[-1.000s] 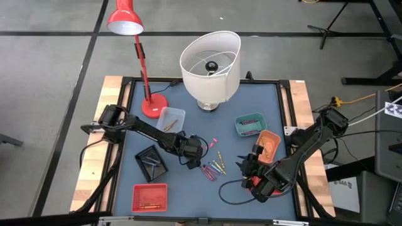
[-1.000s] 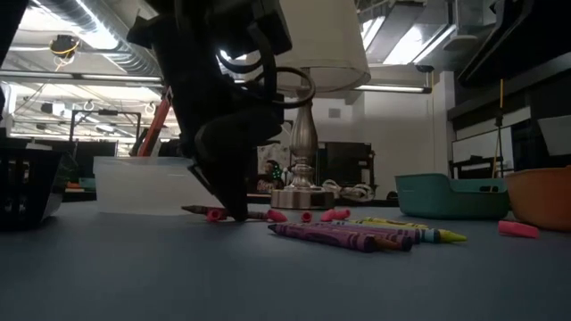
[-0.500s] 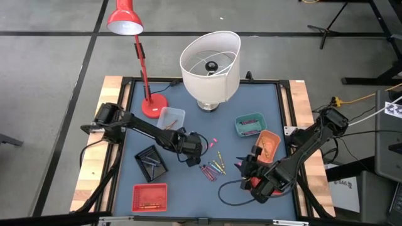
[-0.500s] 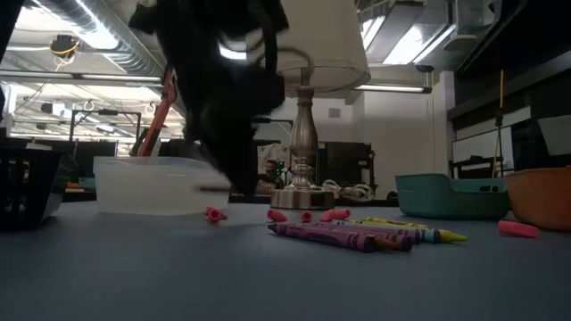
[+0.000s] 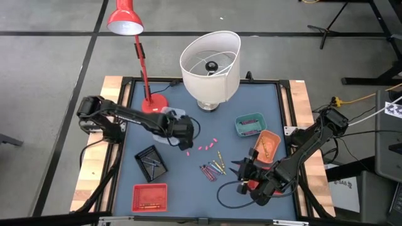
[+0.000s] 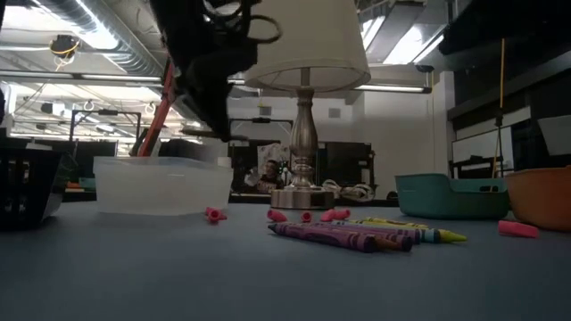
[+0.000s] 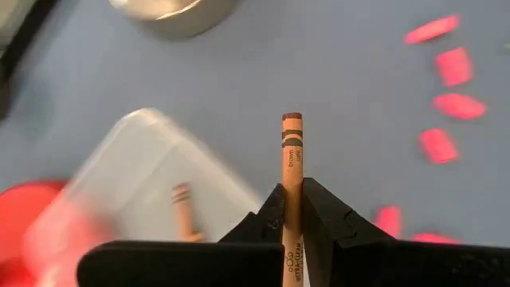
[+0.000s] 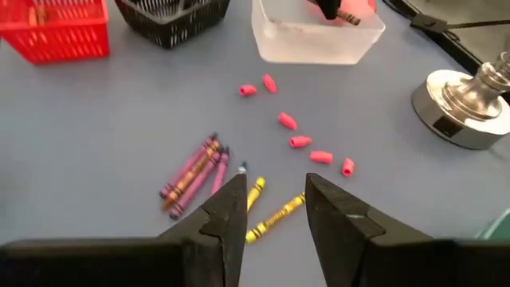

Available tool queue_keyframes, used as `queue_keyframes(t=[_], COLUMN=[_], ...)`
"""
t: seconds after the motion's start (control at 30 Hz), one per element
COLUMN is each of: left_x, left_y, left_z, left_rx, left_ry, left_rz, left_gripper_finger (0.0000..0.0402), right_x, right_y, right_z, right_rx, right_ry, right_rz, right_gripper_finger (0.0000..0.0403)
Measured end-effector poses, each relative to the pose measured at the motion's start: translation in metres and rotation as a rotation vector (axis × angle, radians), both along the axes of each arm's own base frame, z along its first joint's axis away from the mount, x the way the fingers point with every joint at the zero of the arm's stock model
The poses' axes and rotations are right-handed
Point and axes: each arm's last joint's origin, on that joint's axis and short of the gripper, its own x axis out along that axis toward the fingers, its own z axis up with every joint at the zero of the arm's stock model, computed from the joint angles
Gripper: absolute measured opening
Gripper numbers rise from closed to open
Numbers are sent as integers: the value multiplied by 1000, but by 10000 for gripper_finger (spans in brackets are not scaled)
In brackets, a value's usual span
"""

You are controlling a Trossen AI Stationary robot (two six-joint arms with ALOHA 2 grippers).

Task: Sort crayons
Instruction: Put the brown crayon into the transparent bin, then put the yellow crayon into the orange bin

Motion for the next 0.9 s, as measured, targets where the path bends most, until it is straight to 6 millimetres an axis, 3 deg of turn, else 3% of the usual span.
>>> queue_keyframes(t=[0.23, 0.4, 0.6, 0.9], left_x=[-19, -21, -21, -21], left_y=[23, 32, 35, 33], left_z=[-3, -5, -5, -5], left_rx=[28, 27, 26, 23], left_ry=[197, 225, 221, 221], left_rz=[89, 121, 132, 125], left_gripper_finger=[5, 5, 19, 66], right_x=[5, 15, 30, 44], right_y=[0, -12, -31, -54], right_z=[4, 4, 1, 0], right_rx=[4, 97, 244, 271], right_ry=[-79, -105, -47, -31], right_rz=[-42, -140, -208, -276], right_gripper_finger=[127, 127, 127, 127])
